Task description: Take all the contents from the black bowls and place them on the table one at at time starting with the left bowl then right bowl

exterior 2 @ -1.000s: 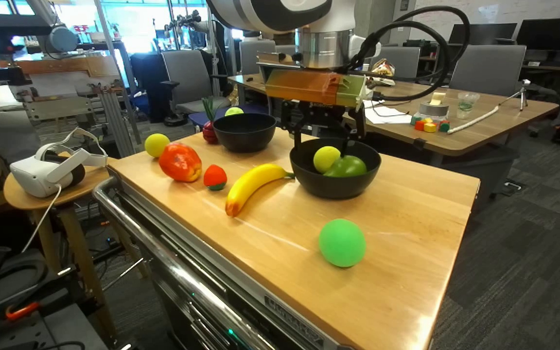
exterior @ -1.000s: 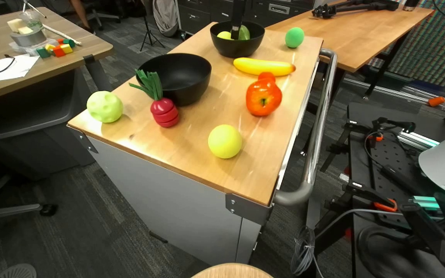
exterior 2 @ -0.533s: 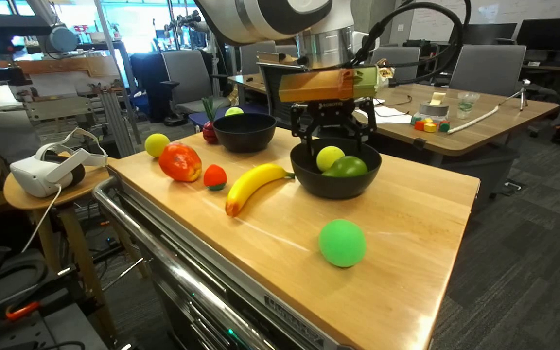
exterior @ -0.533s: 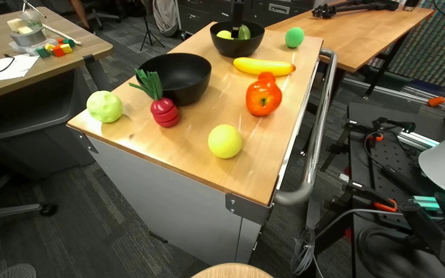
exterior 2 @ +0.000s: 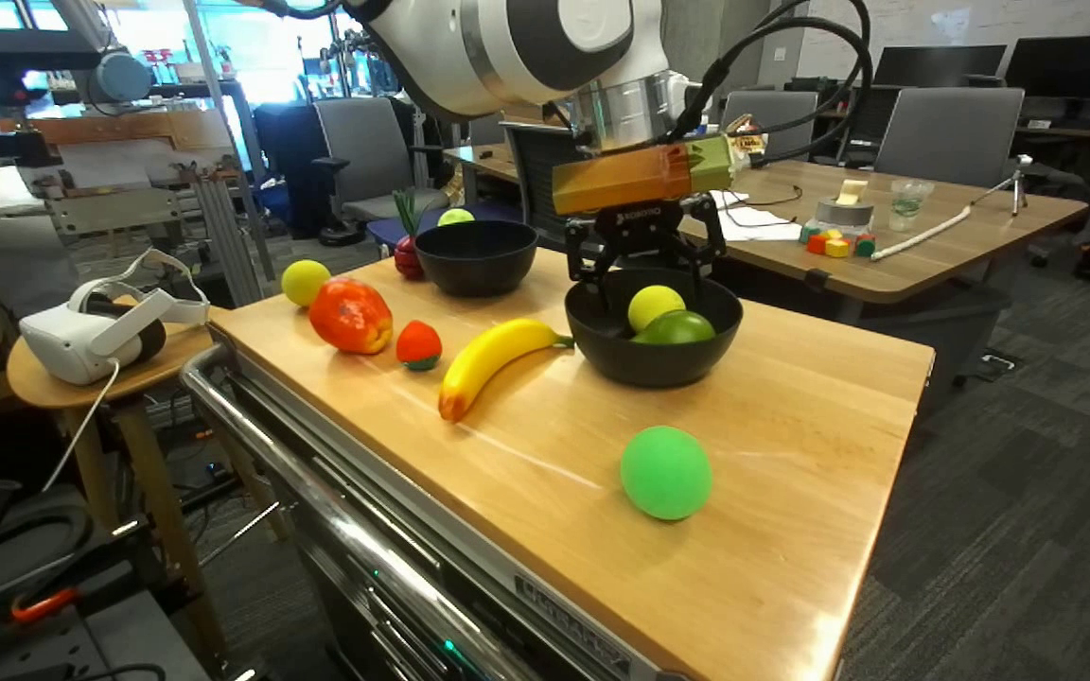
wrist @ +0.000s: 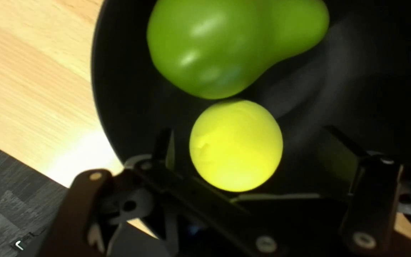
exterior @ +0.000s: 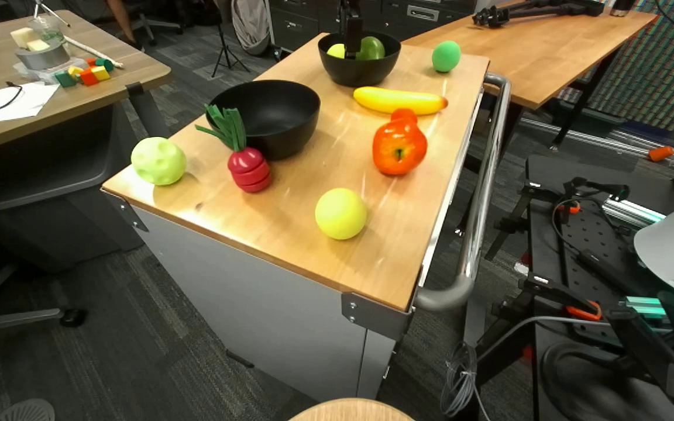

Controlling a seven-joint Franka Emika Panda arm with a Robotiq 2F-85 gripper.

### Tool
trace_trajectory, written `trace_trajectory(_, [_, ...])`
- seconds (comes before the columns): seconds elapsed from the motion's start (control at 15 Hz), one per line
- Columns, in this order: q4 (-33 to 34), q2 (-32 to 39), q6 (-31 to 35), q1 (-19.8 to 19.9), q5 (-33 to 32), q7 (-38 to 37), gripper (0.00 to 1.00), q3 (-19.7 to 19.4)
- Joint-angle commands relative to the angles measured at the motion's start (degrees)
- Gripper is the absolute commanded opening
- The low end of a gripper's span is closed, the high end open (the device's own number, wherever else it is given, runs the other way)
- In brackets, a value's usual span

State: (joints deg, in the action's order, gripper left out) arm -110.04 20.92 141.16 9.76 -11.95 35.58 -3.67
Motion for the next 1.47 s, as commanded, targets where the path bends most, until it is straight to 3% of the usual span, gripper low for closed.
trace_trajectory(0.0, [2.22,2.0,0.14,0.03,-1.34,0.68,1.0,0.26])
trace_trajectory(0.07, [2.19,2.22,0.11,0.08,-1.4,0.53,0.92,0.21])
trace_trajectory(0.13, [2.03,2.32,0.07,0.18,-1.32,0.4,0.73,0.17])
trace_trajectory(0.4, [1.16,2.15,0.61,0.42,-0.75,-0.58,0.4,0.1])
trace_trajectory(0.53, [0.56,1.27,1.39,0.35,-0.68,-0.97,0.3,0.19])
trace_trajectory(0.93, [-0.02,-2.7,3.59,-0.02,-0.58,-1.58,0.25,0.47])
trace_trajectory(1.4, [-1.33,-10.73,2.29,-2.48,4.33,2.11,0.25,5.83])
